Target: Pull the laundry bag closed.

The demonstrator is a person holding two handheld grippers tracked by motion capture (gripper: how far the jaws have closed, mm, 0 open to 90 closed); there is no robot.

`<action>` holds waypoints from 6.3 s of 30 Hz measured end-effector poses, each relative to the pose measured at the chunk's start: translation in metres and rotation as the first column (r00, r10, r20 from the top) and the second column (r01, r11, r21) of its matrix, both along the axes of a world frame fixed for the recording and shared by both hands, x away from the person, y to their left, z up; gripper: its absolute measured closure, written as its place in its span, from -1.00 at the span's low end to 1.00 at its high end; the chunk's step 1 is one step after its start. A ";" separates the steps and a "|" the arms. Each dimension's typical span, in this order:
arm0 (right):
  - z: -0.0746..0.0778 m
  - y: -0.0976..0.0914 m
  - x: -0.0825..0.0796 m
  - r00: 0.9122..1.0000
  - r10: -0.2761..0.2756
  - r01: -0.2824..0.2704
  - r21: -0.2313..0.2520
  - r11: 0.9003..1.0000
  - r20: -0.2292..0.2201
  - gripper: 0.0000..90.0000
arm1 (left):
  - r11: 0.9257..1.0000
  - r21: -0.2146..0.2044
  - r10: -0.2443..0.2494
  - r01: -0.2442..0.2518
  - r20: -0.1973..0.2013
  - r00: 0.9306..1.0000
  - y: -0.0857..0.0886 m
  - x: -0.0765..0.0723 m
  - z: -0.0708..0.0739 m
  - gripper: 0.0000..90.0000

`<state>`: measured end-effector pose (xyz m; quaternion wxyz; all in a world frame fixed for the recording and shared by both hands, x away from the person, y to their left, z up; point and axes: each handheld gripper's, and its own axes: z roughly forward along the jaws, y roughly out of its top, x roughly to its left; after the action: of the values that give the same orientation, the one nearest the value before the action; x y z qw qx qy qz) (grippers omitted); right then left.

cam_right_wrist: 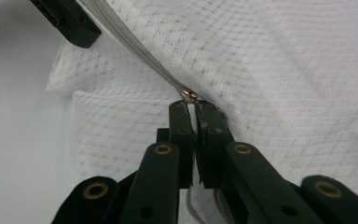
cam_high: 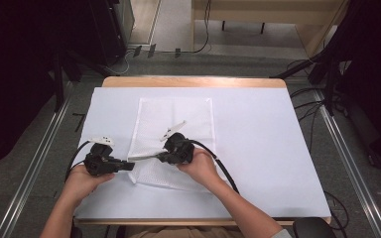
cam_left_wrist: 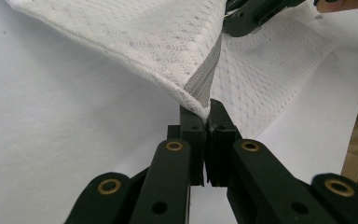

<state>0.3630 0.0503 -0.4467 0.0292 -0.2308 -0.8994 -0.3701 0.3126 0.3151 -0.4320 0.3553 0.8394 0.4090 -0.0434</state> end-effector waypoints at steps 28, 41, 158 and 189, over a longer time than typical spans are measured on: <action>0.002 -0.015 0.000 1.000 -0.011 0.010 -0.016 1.000 -0.014 0.96 | 1.000 -0.001 -0.003 0.003 -0.008 1.000 0.002 -0.001 0.000 0.97; 0.001 -0.022 -0.002 1.000 -0.010 0.010 -0.002 1.000 0.003 0.95 | 1.000 -0.004 -0.005 0.005 -0.013 1.000 0.001 -0.001 0.000 0.97; -0.006 -0.124 -0.007 0.988 -0.020 0.012 -0.050 0.999 -0.151 0.92 | 1.000 -0.015 -0.027 0.026 -0.080 0.996 0.002 0.000 -0.004 0.97; 0.000 -0.143 -0.007 0.978 -0.110 0.105 -0.038 0.994 -0.179 0.98 | 1.000 0.007 0.002 -0.001 -0.094 0.996 0.005 0.001 -0.005 0.98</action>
<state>0.3557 -0.0928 -0.4463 0.0874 -0.3120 -0.8845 -0.3356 0.3133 0.3202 -0.4373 0.3328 0.8373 0.4260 -0.0813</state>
